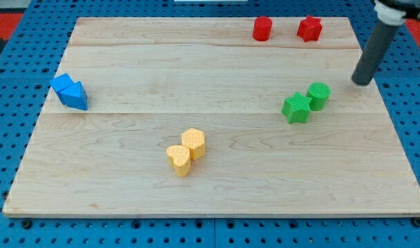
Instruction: Push the green circle towards the top center of the board
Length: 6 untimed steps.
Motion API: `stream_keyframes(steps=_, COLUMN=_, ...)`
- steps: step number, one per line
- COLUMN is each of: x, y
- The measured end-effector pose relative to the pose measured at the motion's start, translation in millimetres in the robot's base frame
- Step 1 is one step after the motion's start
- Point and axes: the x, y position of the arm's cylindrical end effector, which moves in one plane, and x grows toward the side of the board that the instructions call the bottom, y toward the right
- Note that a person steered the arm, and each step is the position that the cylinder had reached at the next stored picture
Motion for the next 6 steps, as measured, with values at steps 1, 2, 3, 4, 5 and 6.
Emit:
stream_keyframes(steps=1, x=28, y=-50)
stream_keyframes(steps=2, x=14, y=-116)
stream_keyframes(steps=3, x=-22, y=-169)
stream_keyframes(steps=4, x=-71, y=-202)
stream_keyframes(steps=5, x=-96, y=-227)
stream_keyframes(steps=6, x=-65, y=-230)
